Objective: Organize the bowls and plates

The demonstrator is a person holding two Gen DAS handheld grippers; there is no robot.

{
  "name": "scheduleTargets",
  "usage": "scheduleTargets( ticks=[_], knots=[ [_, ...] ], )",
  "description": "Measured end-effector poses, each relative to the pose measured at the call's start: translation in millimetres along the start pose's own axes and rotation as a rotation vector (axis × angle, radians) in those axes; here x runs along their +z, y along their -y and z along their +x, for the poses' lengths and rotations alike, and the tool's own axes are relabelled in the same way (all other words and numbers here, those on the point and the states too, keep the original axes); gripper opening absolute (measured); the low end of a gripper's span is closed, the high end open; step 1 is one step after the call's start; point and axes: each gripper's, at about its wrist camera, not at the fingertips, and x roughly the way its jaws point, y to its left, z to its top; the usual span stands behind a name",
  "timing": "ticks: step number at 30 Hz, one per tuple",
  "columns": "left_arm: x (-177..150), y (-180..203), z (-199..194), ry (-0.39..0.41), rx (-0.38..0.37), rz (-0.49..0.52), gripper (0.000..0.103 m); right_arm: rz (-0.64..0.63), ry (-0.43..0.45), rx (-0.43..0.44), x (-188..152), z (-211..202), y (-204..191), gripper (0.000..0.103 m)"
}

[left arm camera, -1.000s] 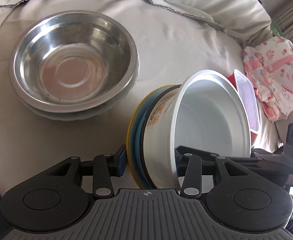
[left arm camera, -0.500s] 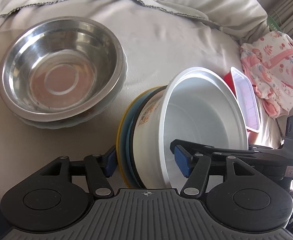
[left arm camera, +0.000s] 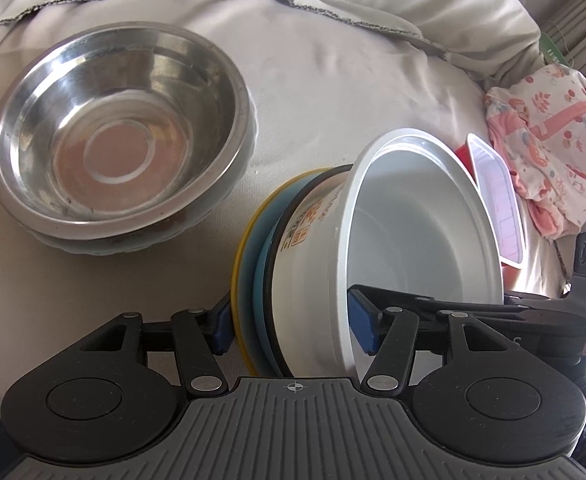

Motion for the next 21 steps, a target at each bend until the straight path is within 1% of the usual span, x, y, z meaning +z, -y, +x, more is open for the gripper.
scheduleTargets(
  ticks=[4, 10, 14, 21],
  knots=[
    [0.3, 0.0, 0.4, -0.001, -0.005, 0.001, 0.062, 0.008, -0.004, -0.007, 0.9, -1.1, -0.1, 0.059],
    [-2.1, 1.0, 5.6, -0.042, -0.05, -0.009, 0.062, -0.01, 0.003, -0.053, -2.8, -8.5, -4.6, 0.059],
    [-2.9, 7.8, 6.6, -0.033, -0.035, 0.022, 0.062, -0.004, 0.003, -0.048, -4.5, -10.2, 1.7, 0.059],
    [-5.6, 8.1, 7.4, -0.024, -0.033, 0.02, 0.062, -0.004, 0.008, -0.044, -5.5, -7.8, 4.3, 0.06]
  ],
)
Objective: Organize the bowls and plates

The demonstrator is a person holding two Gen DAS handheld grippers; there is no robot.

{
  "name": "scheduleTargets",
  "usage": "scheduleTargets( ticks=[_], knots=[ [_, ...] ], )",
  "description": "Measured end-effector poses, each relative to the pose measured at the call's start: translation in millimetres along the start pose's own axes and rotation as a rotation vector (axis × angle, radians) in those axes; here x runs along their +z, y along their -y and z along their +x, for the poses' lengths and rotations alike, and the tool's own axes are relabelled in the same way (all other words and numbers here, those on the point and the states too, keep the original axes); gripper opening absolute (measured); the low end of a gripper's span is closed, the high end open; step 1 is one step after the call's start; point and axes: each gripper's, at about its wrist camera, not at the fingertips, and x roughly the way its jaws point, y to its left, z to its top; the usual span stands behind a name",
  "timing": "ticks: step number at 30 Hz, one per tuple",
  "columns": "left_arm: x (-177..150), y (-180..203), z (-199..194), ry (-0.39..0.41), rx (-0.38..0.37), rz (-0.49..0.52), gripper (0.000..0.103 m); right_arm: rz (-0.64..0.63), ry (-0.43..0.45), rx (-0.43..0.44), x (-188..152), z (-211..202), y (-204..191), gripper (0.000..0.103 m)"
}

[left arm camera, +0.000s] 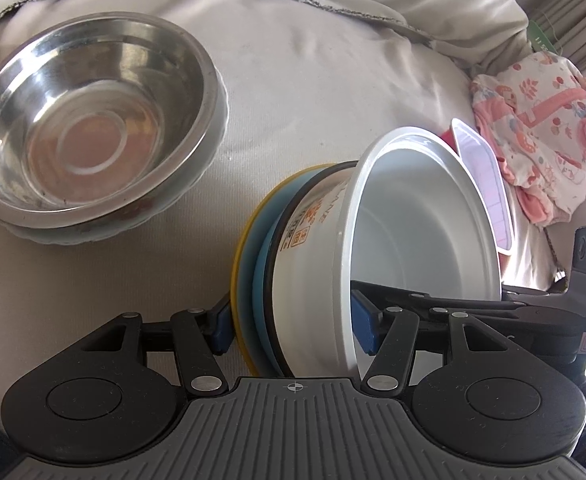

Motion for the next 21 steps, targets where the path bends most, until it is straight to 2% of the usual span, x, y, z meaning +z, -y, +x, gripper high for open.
scheduleTargets(
  ticks=[11, 14, 21],
  knots=[
    [0, -1, 3, -0.001, -0.008, -0.007, 0.064, 0.032, -0.011, 0.042, -1, 0, 14, 0.059],
    [0, 1, 4, -0.005, -0.01, -0.004, 0.063, 0.041, -0.024, 0.066, -1, 1, 17, 0.056],
    [0, -3, 4, -0.019, -0.026, -0.03, 0.062, 0.045, -0.024, 0.043, -2, -2, 8, 0.056]
  ],
)
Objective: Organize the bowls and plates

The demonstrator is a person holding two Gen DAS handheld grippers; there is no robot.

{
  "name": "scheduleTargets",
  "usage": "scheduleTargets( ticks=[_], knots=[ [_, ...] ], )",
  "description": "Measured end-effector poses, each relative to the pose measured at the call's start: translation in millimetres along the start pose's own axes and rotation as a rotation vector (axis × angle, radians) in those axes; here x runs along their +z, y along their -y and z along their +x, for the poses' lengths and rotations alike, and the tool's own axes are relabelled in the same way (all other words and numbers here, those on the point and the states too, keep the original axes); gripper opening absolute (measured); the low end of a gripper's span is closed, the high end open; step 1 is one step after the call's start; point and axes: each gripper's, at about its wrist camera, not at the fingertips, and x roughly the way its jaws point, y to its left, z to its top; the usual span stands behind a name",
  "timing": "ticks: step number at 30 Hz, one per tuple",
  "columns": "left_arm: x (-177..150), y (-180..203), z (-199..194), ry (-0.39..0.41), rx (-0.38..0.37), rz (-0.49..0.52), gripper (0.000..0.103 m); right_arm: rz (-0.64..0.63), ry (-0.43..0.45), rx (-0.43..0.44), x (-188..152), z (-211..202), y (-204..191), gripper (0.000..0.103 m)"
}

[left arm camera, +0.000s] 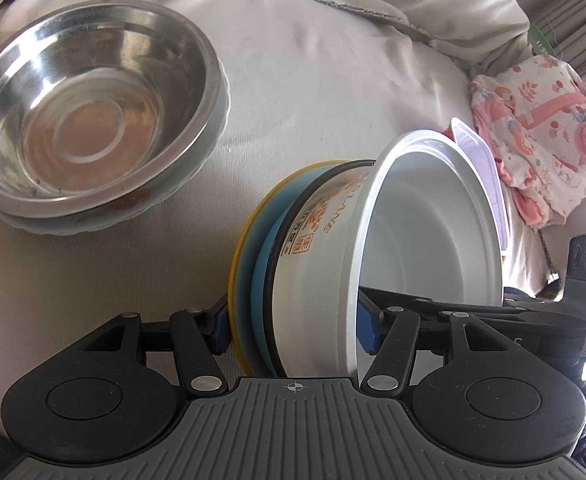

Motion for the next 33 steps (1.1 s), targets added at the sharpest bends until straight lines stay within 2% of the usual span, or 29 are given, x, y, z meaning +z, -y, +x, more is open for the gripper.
scheduleTargets(
  ticks=[10, 17, 22, 25, 28, 31, 33],
  knots=[
    [-2, -2, -1, -0.008, -0.008, -0.022, 0.062, 0.017, -0.027, -0.012, 2, 1, -2, 0.057],
    [-4, -5, -4, 0.0, -0.038, -0.044, 0.062, 0.014, -0.046, -0.042, 5, 0, -11, 0.057],
    [8, -5, -17, 0.029, -0.074, -0.028, 0.062, 0.005, -0.04, -0.06, 17, -6, -19, 0.057],
    [27, -4, -40, 0.081, -0.104, -0.014, 0.062, -0.024, -0.022, -0.075, 33, -19, -34, 0.058],
    [44, -12, -75, 0.194, -0.126, -0.006, 0.062, -0.101, 0.017, -0.081, 57, -34, -65, 0.061],
    [58, -30, -103, 0.29, -0.103, -0.006, 0.062, -0.152, 0.045, -0.029, 85, -34, -98, 0.063],
    [63, -50, -110, 0.318, -0.072, -0.023, 0.062, -0.167, 0.039, 0.001, 100, -22, -114, 0.063]
  ],
)
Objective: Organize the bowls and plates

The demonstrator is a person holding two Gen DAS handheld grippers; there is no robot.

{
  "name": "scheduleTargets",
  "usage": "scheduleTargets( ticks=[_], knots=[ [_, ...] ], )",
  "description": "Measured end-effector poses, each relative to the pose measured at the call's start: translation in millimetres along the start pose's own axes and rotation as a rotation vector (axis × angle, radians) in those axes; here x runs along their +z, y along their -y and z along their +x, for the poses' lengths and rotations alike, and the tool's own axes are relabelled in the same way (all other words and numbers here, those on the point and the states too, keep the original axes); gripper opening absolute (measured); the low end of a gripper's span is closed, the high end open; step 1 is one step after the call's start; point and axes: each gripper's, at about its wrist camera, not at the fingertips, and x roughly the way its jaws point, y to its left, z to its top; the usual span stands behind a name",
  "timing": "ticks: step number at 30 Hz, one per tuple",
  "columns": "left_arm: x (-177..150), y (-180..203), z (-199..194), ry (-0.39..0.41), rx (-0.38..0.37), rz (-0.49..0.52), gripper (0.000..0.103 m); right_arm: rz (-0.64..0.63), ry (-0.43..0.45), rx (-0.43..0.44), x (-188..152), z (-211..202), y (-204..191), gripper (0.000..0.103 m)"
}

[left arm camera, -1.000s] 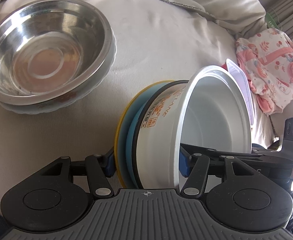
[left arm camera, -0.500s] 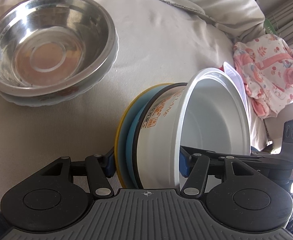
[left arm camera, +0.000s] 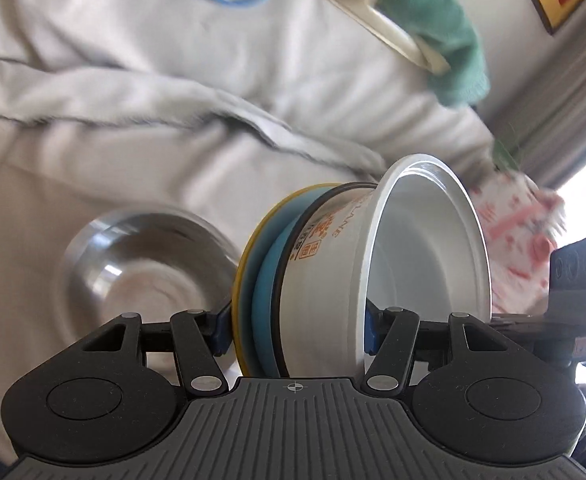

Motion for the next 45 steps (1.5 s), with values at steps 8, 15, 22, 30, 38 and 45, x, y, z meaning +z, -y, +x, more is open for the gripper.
scheduleTargets(
  ticks=[8, 15, 22, 30, 38, 45],
  knots=[
    [2, -107, 28, -0.041, 0.071, -0.19, 0.062, -0.02, -0.167, -0.034, 30, 115, -43, 0.063],
    [-4, -106, 26, 0.047, 0.118, -0.105, 0.056, -0.061, -0.172, -0.095, 31, 138, -52, 0.063],
    [-6, -109, 25, 0.053, 0.116, -0.109, 0.052, -0.105, -0.14, -0.153, 29, 139, -62, 0.062],
    [-7, -114, 29, 0.032, 0.098, -0.13, 0.047, -0.077, -0.134, -0.155, 31, 121, -64, 0.056],
    [-9, -109, 27, 0.048, 0.109, -0.118, 0.044, -0.155, 0.046, -0.274, 11, 86, -75, 0.054],
    [-8, -106, 13, 0.098, 0.121, -0.108, 0.044, -0.282, 0.152, -0.356, 6, 77, -95, 0.08]
  ],
)
